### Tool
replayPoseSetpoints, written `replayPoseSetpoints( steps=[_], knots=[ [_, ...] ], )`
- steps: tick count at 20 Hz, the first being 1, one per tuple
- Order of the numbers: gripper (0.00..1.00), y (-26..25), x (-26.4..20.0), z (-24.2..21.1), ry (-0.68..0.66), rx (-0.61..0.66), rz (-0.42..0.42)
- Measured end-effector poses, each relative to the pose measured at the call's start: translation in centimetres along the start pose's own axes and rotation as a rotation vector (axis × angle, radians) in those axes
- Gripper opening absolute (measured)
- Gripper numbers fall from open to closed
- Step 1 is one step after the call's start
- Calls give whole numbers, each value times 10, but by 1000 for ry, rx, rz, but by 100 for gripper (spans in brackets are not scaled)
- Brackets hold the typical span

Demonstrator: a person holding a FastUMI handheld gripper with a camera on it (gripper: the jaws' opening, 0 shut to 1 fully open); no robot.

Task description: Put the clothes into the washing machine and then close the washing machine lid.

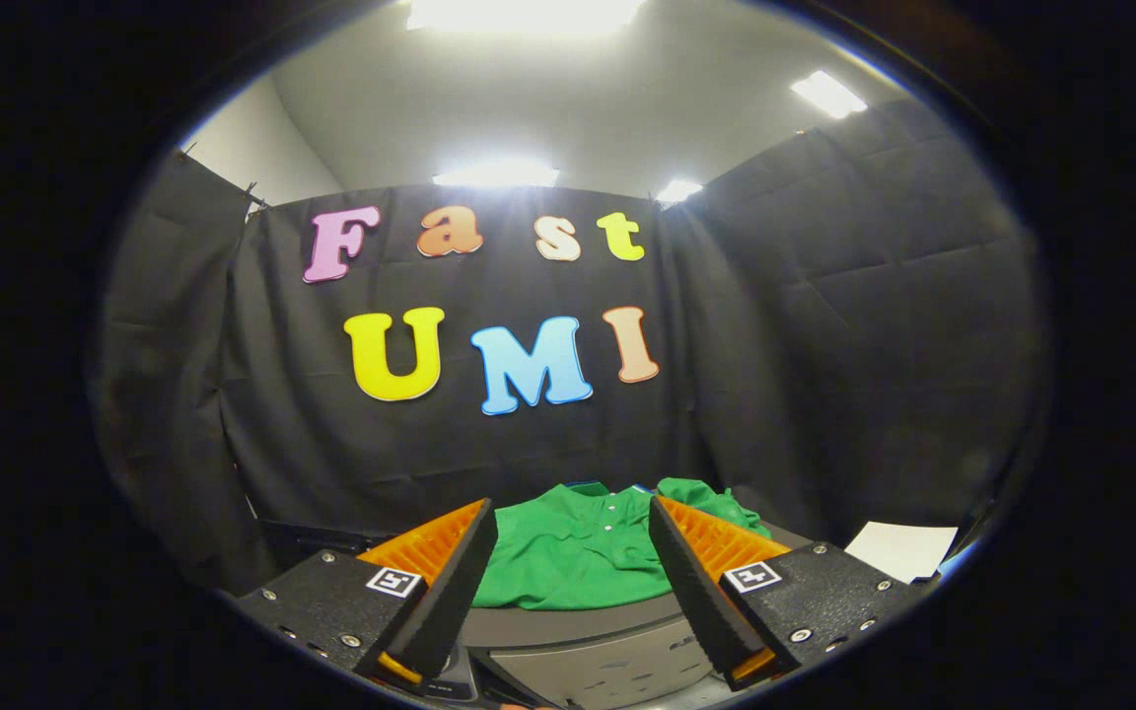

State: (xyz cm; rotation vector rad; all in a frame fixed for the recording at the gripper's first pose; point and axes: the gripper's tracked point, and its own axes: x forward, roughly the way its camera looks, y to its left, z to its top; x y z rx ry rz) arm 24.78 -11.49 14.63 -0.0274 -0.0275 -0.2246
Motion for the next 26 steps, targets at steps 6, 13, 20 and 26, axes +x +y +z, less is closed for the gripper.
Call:
replayPoseSetpoints(
  steps=[6, 13, 20, 26],
  knots=[
    [96, -33, 79, -14, 84, 55, -59],
    [96, -54, 145, -57, 264, 98, -124],
    [96, -37, 184, -108, 468, 99, -109],
    [96, -26, 192, -140, 590, 169, -94]
  ],
)
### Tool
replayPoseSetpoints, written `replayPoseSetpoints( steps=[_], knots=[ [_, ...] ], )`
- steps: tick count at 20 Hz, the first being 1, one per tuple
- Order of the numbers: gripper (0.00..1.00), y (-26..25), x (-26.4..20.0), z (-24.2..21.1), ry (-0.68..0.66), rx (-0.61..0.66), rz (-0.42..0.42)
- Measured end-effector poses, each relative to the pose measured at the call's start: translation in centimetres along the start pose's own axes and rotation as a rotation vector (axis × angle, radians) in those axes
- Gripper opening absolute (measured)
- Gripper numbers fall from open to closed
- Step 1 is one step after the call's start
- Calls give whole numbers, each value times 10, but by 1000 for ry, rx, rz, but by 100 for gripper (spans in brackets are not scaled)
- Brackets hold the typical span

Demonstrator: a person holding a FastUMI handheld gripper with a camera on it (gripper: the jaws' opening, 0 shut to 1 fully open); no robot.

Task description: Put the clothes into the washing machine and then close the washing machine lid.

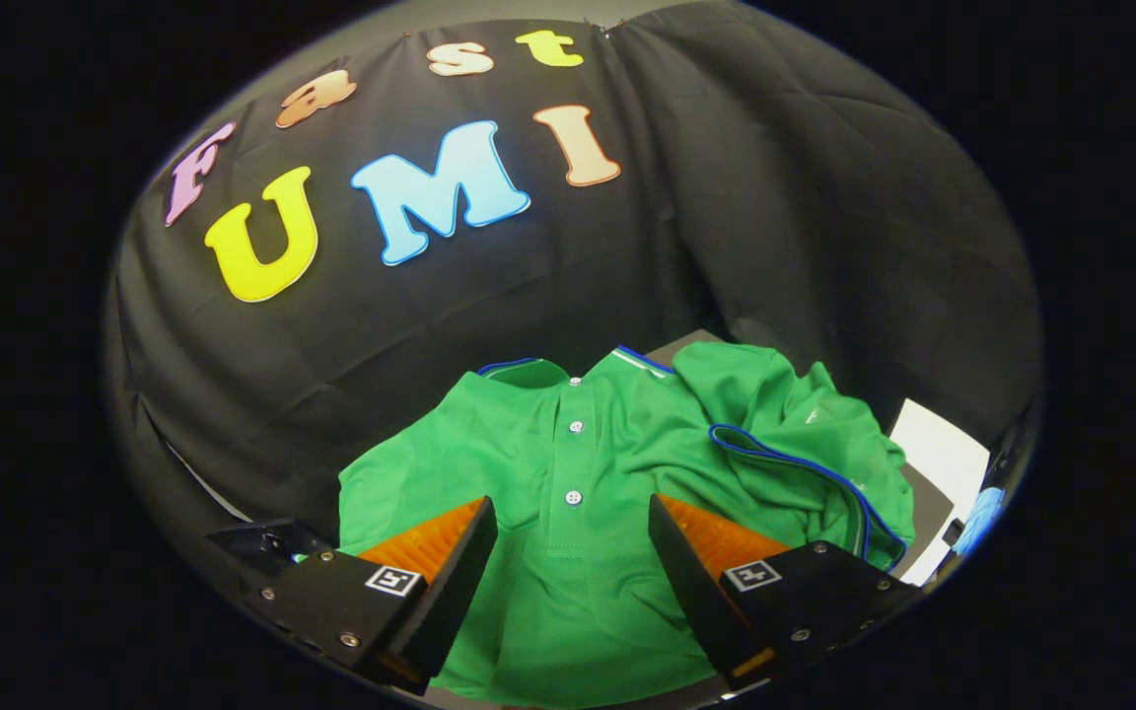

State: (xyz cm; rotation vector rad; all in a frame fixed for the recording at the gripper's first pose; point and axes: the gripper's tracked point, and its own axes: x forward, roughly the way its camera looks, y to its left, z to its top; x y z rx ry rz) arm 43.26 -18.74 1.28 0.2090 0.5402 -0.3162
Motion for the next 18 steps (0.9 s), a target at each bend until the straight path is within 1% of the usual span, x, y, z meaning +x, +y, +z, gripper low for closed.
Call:
replayPoseSetpoints(
  steps=[10, 12, 16, 18],
  knots=[
    [96, 7, 15, -3, 58, -24, -6],
    [96, 6, 16, -4, 62, -59, -17],
    [92, 4, 19, -10, 67, -217, -68],
    [91, 5, 20, -9, 63, -212, -79]
  ],
)
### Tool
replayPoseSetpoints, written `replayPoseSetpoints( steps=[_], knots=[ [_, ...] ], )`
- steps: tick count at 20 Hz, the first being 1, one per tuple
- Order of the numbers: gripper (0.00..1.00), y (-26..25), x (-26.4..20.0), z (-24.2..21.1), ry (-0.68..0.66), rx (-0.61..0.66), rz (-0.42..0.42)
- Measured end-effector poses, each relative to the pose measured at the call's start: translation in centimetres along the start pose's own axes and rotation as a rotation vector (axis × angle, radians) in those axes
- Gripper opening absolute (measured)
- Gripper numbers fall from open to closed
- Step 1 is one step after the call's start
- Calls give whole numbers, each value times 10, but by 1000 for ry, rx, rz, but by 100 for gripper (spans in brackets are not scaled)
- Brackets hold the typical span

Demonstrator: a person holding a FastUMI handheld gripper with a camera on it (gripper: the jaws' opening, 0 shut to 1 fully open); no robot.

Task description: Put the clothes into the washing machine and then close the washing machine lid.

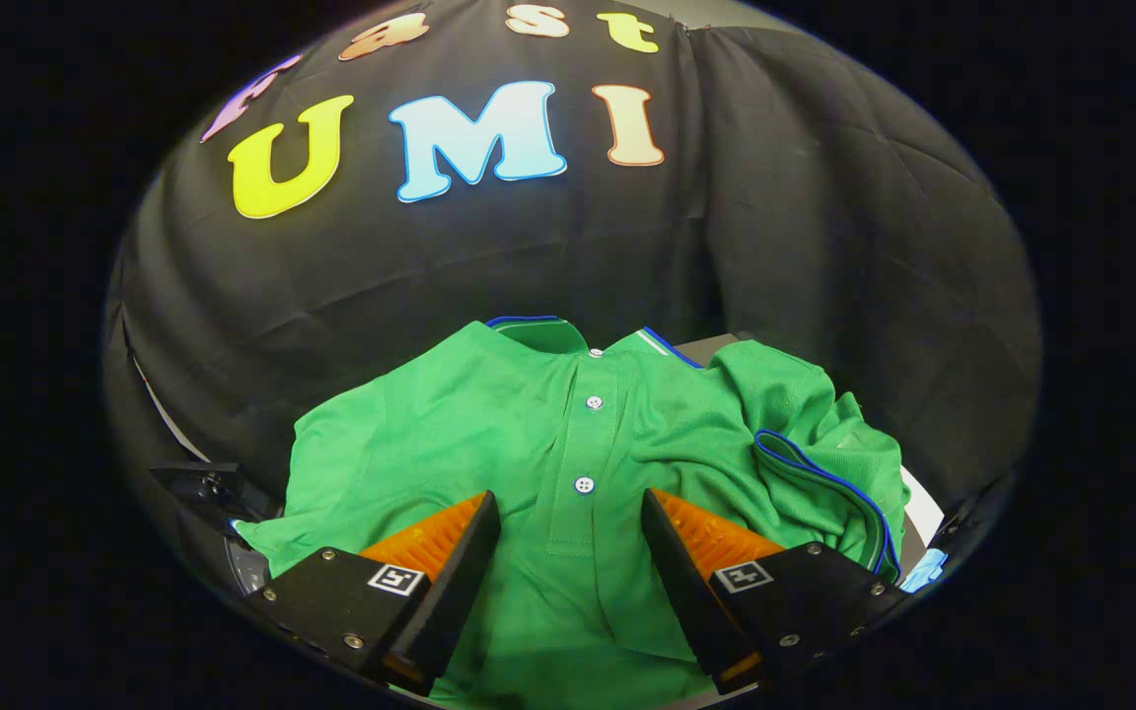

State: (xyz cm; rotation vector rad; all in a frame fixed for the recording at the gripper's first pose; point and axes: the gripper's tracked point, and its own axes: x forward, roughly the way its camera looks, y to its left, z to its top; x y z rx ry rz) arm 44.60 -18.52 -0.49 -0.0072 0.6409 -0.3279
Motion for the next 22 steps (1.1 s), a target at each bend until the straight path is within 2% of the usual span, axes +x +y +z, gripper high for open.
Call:
replayPoseSetpoints(
  steps=[5, 7, 8, 10, 14, 17, 22],
  knots=[
    [90, -1, -1, -1, 29, 9, -11],
    [86, -1, -1, 0, 40, 23, -20],
    [70, -6, 1, 1, 40, 33, -31],
    [53, -7, -1, 1, 41, 27, -38],
    [18, 0, 1, 3, 65, -128, -42],
    [3, 0, -2, 7, -1, -165, -80],
    [1, 2, -5, 8, -31, -205, -60]
  ],
)
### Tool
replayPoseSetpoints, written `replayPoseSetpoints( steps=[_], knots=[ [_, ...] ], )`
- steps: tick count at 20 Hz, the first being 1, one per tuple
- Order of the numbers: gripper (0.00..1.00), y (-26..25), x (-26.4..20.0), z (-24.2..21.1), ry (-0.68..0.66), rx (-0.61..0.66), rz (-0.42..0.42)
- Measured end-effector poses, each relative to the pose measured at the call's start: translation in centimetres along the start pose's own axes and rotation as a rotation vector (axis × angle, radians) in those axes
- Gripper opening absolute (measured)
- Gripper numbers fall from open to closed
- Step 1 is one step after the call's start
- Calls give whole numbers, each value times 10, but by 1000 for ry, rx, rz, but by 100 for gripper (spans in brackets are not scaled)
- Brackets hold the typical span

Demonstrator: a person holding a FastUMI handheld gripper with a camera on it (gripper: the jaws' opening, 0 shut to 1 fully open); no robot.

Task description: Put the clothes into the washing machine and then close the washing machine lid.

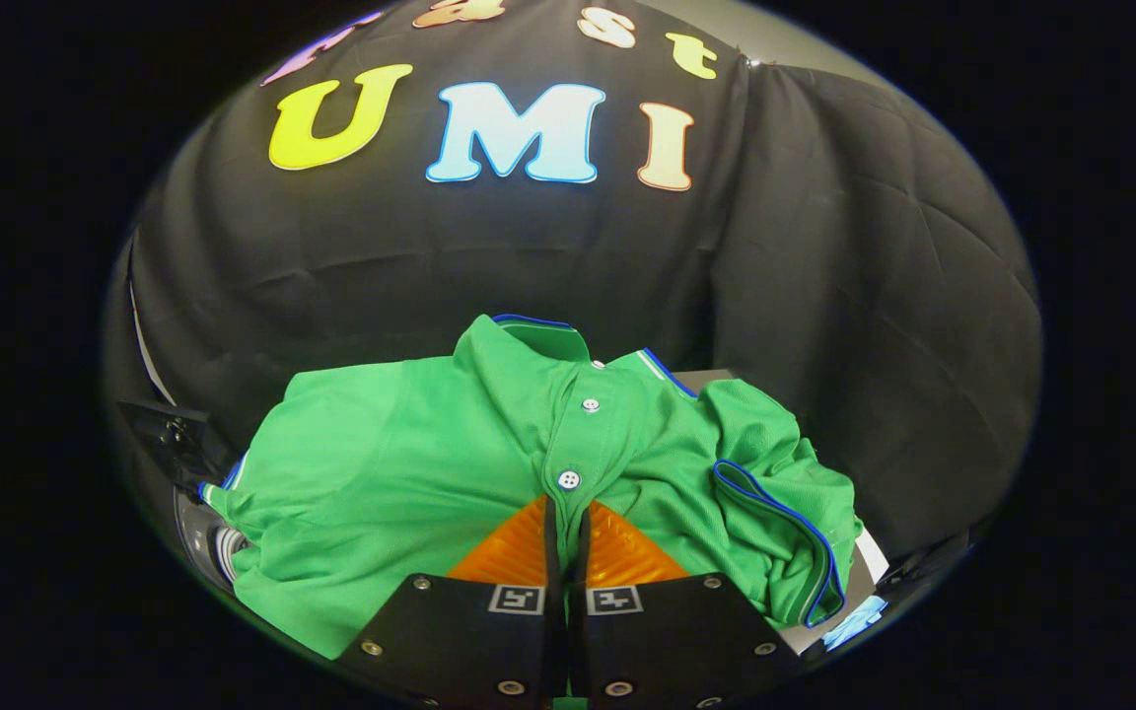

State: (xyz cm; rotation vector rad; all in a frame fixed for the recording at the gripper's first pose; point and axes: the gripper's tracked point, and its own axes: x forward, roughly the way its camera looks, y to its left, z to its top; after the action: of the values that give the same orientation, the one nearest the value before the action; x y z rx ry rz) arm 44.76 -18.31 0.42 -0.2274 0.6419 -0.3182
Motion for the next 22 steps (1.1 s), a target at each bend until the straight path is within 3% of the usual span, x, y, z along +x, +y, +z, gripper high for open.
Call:
replayPoseSetpoints(
  steps=[8, 11, 22],
  knots=[
    [1, -7, -63, 45, -184, 84, 47],
    [1, -1, -90, 55, -251, 39, 51],
    [1, 92, -198, 100, -430, -14, 127]
  ],
)
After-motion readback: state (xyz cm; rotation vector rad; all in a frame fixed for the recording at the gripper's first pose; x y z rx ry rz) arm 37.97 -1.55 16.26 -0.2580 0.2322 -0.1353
